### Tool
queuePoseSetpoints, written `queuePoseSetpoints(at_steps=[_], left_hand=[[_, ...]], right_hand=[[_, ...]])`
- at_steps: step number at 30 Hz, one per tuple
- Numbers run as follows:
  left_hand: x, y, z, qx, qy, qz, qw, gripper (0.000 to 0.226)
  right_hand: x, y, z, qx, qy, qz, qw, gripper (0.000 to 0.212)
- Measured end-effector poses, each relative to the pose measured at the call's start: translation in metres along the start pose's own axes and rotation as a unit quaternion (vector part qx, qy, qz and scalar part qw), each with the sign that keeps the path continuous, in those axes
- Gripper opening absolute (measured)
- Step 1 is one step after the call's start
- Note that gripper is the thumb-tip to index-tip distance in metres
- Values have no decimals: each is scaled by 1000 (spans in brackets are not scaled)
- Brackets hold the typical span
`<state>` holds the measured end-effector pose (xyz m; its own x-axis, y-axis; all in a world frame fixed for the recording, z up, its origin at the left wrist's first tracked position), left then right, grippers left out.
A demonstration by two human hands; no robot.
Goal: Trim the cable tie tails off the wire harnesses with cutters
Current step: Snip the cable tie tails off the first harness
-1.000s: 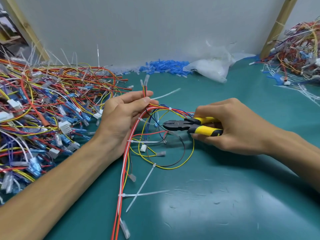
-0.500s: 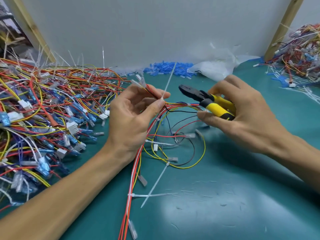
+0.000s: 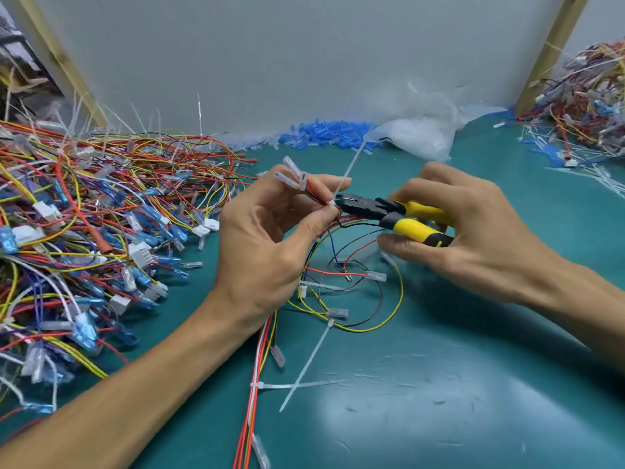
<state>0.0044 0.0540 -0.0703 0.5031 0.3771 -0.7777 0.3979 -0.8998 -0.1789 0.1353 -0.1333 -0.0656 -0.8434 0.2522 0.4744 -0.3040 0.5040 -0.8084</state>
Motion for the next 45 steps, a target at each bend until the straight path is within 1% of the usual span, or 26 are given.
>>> queuePoseSetpoints(at_steps=[8, 12, 14, 19, 23, 27, 29, 31, 33, 35, 37, 39, 40, 42, 43, 45], left_hand=[[2, 1, 1, 19, 3, 9, 1000, 13], [3, 1, 1, 32, 3, 9, 999, 13], [3, 1, 1, 37, 1, 6, 999, 15], [7, -1, 0, 32, -14, -4, 999, 18], [9, -1, 2, 23, -37, 28, 999, 14], [10, -1, 2, -20, -82, 66, 994, 6], [12, -2, 0, -33, -135, 103, 985, 4], [15, -3, -1, -19, -211, 152, 965, 10], [19, -2, -1, 20, -277, 184, 943, 19], [21, -1, -1, 44, -304, 188, 933, 30], [21, -1, -2, 44, -299, 195, 933, 36], [20, 0, -2, 42, -274, 195, 941, 38], [19, 1, -1, 36, -260, 190, 946, 39], [20, 3, 0, 17, -231, 172, 958, 39], [20, 5, 1, 10, -213, 158, 964, 37], [19, 6, 2, 8, -176, 116, 978, 29]], right_hand=[[0, 1, 1, 6, -9, -37, 999, 26], [1, -1, 1, 7, -18, -36, 999, 24], [2, -3, 1, 4, -22, -15, 1000, 26], [2, -5, 1, 14, -21, 35, 999, 22], [5, -7, 1, 18, -19, 107, 994, 27], [6, -8, 2, -14, -23, 158, 987, 27], [7, -8, 3, -35, -29, 183, 982, 30], [8, -8, 3, -45, -36, 220, 974, 32], [9, -9, 4, -61, -43, 269, 960, 31], [9, -9, 5, -81, -47, 318, 943, 29], [11, -7, 6, -100, -47, 342, 933, 28], [10, -4, 5, -102, -42, 318, 942, 31], [9, -3, 4, -89, -35, 275, 957, 34], [4, -1, 1, -44, -15, 151, 987, 37], [1, -1, 1, -27, -8, 109, 994, 37], [-1, -1, 0, -13, -2, 83, 996, 36]])
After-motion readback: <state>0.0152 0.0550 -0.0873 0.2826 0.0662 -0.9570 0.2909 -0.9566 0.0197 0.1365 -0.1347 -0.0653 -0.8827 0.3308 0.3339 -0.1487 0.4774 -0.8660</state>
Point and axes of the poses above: each hand's wrist, its own z-axis away from the middle knuckle, its own y-axis out of the palm, x = y × z, the point moved 2 cm from there along -z, towards the middle knuckle, and after that the axes turned 9 degrees about x, right-handed, at the moved point
